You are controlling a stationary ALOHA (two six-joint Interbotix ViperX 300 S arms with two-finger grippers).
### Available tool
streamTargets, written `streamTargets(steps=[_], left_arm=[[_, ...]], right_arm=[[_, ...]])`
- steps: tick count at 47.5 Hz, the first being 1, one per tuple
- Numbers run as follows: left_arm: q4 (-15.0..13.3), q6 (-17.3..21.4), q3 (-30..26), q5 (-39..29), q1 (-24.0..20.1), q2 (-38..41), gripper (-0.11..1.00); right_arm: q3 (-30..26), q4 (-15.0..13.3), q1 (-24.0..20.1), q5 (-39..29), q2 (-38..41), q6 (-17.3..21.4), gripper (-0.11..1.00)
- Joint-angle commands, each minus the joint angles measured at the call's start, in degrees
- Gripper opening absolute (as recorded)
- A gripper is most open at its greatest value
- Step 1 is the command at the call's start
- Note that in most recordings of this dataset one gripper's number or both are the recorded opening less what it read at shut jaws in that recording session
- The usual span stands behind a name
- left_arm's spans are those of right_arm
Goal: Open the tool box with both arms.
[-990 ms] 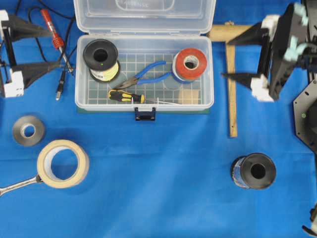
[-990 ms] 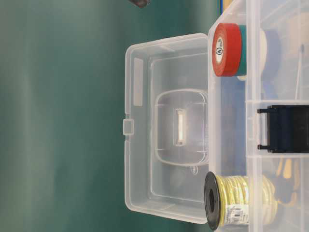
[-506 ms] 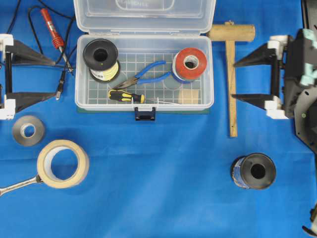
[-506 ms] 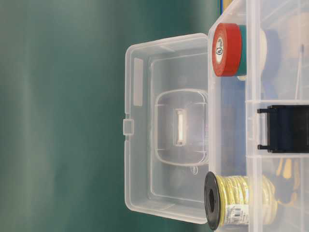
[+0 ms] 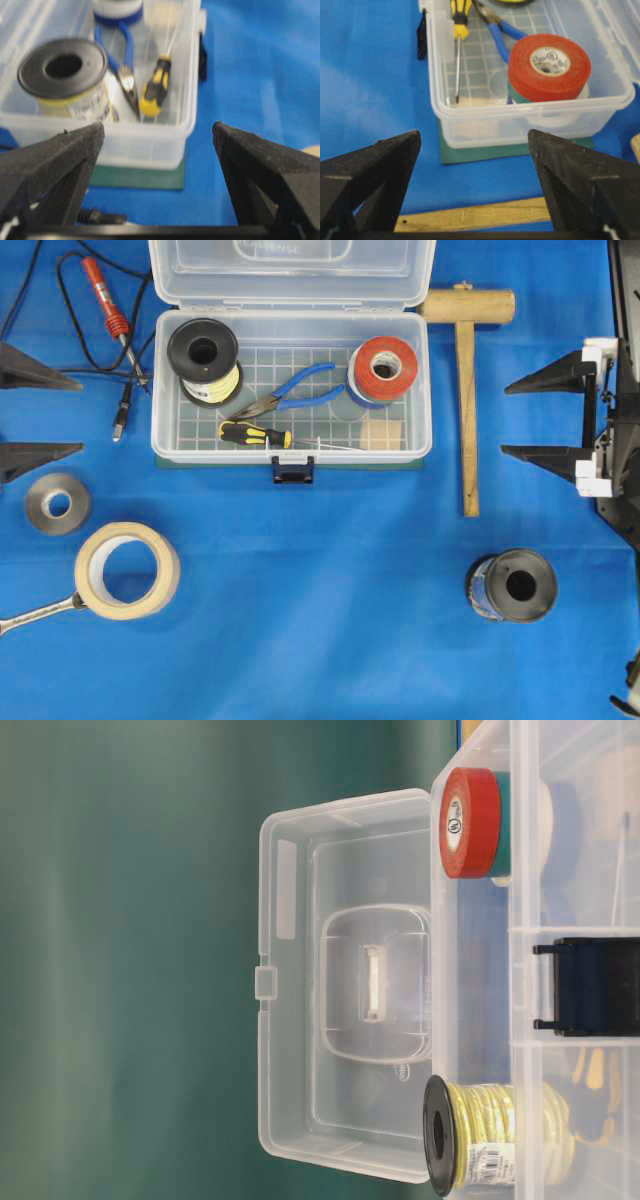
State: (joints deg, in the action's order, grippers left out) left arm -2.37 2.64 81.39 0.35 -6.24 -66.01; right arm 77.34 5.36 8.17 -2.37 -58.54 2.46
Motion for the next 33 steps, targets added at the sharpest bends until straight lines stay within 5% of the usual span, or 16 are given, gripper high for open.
streamTargets(steps=[1, 33], left_arm=[[-0.09, 0.00, -0.18, 0.88, 0.53, -1.14, 0.86], [-0.09, 0.00, 0.35, 1.32, 1.05, -1.49, 0.86]], right_arm=[[-0.44, 0.26, -0.18, 1.93, 0.70, 0.09, 0.86], [1.32, 0.79, -0.18, 5.19, 1.76, 0.09, 0.86]])
